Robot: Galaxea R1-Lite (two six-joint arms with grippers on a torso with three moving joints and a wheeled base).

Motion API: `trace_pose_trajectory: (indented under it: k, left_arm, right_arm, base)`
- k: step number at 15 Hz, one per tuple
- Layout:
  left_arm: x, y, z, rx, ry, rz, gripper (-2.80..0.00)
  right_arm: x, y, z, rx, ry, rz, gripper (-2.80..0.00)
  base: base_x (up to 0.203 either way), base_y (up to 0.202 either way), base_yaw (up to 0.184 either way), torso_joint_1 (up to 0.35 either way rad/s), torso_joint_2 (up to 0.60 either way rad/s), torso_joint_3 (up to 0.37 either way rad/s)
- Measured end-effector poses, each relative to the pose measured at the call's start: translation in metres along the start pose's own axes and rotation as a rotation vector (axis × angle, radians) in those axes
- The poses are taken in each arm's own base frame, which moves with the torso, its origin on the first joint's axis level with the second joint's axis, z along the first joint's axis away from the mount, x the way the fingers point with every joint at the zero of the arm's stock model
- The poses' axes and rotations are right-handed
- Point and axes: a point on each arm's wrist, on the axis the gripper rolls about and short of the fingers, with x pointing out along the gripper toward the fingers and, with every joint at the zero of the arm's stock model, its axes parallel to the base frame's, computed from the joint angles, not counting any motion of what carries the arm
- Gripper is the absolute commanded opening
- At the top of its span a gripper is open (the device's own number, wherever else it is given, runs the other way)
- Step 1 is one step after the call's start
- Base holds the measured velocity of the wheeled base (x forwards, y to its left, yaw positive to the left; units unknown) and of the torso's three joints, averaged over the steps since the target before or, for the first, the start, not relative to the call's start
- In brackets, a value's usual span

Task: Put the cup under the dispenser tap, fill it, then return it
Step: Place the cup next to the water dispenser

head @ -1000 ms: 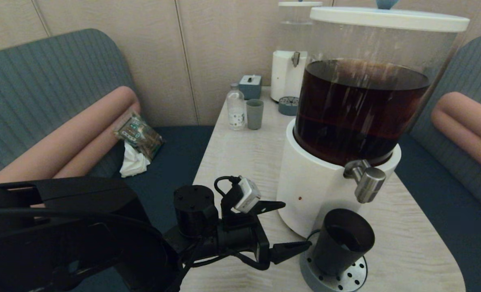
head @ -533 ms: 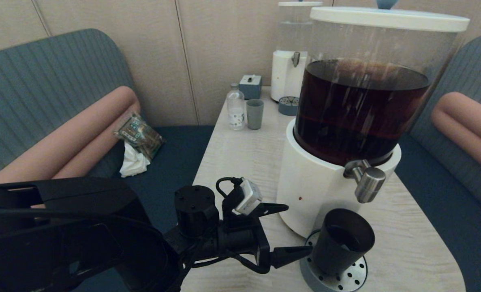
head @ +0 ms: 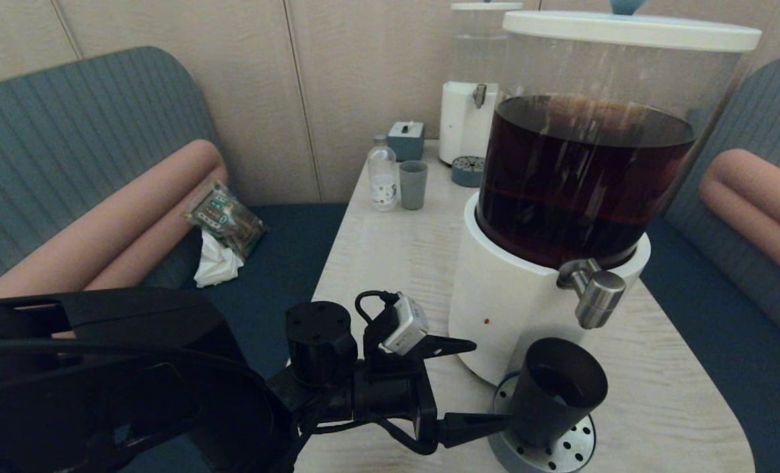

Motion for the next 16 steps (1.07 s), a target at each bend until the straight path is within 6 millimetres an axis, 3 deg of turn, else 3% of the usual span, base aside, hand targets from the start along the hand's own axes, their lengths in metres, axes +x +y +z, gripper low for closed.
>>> trace_pose_trajectory:
  k: [16]
  left_arm:
    - [0.026, -0.001, -0.004, 0.017, -0.012, -0.058, 0.0]
  right_arm:
    - [0.0, 0.0, 0.0, 0.0, 0.0, 0.0, -2.8]
  base:
    - [0.0, 0.0, 0.0, 0.0, 0.0, 0.0]
